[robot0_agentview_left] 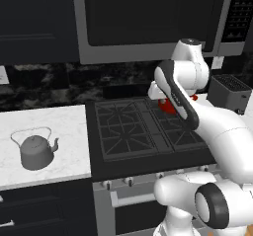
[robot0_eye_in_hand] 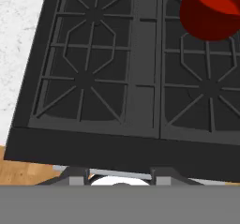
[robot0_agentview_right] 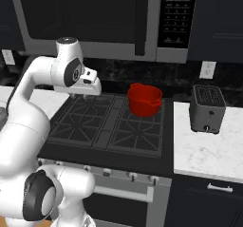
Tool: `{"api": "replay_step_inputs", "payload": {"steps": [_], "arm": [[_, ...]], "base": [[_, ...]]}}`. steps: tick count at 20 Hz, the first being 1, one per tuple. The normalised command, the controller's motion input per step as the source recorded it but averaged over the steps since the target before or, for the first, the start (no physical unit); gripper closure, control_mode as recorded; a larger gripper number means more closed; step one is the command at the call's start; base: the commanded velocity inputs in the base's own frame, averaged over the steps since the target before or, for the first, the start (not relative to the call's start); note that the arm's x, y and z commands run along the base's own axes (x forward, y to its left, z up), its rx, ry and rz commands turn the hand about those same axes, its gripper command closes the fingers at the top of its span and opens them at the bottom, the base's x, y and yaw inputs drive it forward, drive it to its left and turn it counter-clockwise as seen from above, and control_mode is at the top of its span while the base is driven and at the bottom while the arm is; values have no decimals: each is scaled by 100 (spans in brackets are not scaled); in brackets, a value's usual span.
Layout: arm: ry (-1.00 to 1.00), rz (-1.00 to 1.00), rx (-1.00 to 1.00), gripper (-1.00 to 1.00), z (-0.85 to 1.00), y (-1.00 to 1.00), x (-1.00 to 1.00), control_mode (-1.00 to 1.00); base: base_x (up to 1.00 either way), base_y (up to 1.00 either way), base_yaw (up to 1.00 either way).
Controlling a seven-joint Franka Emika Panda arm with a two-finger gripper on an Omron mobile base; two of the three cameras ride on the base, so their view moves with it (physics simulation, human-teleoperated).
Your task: Pick the kettle from the counter and place it on a stove burner. Then turn the burner on.
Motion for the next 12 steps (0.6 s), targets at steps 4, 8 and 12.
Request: {"api": "replay_step_inputs", "payload": {"steps": [4, 8, 12], "arm": [[0, 5, -4, -100, 0, 52, -35, -100], [0, 17, -6, -100, 0, 99, -76, -100], [0, 22, -8, -100, 0, 100, -81, -100]], "base": [[0, 0, 0], [0, 0, 0], [0, 0, 0]]}}
